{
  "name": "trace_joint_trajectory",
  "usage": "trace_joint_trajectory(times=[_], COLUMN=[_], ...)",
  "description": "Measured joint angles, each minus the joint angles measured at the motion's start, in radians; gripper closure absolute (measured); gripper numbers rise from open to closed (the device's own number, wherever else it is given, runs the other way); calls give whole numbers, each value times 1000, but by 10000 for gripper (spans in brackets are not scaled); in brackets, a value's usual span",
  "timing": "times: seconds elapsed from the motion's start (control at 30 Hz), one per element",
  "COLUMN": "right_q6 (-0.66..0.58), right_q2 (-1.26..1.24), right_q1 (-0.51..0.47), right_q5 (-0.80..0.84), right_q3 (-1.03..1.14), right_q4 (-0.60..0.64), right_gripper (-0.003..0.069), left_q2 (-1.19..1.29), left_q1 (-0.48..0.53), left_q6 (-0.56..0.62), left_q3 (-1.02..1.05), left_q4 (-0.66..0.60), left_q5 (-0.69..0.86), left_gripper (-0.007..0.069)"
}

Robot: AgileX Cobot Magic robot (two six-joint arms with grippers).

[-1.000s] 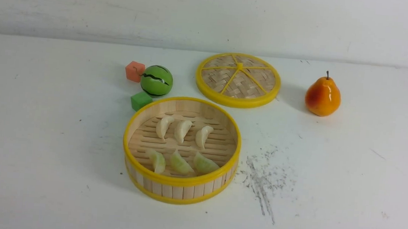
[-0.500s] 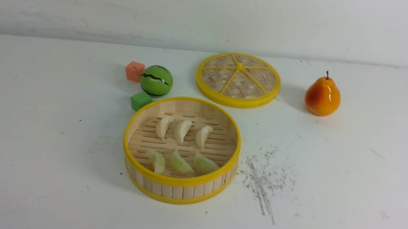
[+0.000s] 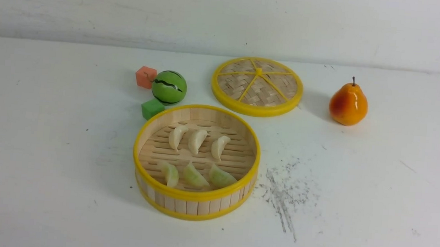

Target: Put the dumplings into the steamer on the white table.

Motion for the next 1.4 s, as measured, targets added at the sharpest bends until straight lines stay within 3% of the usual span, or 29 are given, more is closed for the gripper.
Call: trace_joint_trajectory(times=[1.13, 1.27, 1.4], right_q6=[20, 21, 21], right_q2=[0, 0, 0], right_q1=[0, 0, 0], right_q5=[17, 17, 18], right_q3=[-3, -3, -3], right_q4=[8, 8, 9], right_gripper=[629, 621, 615], left_q2=[-39, -98, -100], left_q1=[13, 98, 275], left_q6=[0, 0, 0], left_q3=[32, 97, 109], left_q4=[-3, -2, -96], left_q5=[-9, 2, -118], left_gripper=[449, 449, 455])
